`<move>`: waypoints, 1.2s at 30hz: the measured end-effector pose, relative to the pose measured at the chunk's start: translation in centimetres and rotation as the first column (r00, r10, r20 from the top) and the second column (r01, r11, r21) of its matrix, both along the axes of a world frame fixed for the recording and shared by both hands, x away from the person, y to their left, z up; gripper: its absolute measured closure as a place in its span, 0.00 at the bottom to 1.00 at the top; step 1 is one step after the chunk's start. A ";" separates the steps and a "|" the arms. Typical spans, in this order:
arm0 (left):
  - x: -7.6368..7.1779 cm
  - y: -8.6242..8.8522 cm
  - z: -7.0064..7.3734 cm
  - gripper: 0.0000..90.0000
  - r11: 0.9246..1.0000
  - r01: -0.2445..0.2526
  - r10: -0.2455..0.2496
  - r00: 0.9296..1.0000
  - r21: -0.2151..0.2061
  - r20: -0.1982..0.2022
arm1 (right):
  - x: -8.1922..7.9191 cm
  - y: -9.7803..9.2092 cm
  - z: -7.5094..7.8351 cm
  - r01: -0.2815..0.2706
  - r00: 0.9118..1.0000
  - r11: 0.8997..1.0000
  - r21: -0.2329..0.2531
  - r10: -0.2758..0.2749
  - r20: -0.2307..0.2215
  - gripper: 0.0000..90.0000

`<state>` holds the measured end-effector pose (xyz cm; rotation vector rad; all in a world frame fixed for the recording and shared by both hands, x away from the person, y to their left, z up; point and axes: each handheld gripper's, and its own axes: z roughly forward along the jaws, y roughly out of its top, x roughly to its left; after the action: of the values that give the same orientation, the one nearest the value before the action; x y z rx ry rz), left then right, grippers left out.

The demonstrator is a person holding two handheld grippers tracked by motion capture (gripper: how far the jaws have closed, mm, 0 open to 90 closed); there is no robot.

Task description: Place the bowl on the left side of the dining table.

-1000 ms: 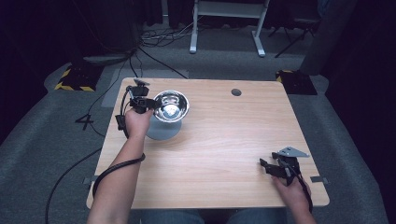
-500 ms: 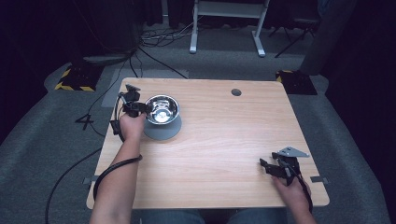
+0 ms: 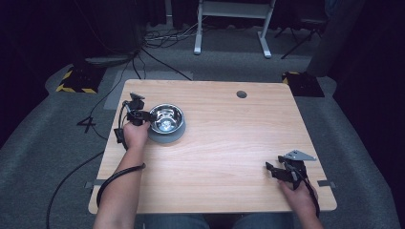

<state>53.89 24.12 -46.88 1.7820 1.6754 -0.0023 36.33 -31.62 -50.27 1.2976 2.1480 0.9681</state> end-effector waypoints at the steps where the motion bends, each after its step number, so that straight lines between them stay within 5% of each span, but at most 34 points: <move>1: 0.0 0.0 -0.1 0.96 1.000 -0.007 0.007 1.000 -0.014 0.002 | 0.0 0.0 0.0 0.000 1.000 1.000 0.000 0.000 0.000 0.40; 20: -0.1 0.6 -0.8 0.95 0.999 -0.011 0.010 1.000 -0.032 -0.018 | 0.0 0.0 0.0 0.000 1.000 1.000 0.000 0.000 0.000 0.40; 23: 0.0 0.5 -0.8 0.85 0.997 -0.021 0.020 1.000 -0.070 -0.013 | 0.0 0.0 0.0 0.000 1.000 1.000 0.000 0.000 0.000 0.40; 28: -0.1 0.3 -0.1 0.69 1.000 -0.029 0.029 0.999 -0.002 0.017 | 0.0 0.0 0.0 0.000 1.000 1.000 0.000 0.000 0.000 0.40; 36: -0.8 0.3 1.4 0.64 0.997 -0.048 0.043 0.995 0.058 0.088 | 0.0 0.0 0.0 0.000 1.000 1.000 0.000 0.000 0.000 0.40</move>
<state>53.14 24.41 -45.47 1.7619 1.6697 0.1452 36.33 -31.62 -50.27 1.2975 2.1480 0.9683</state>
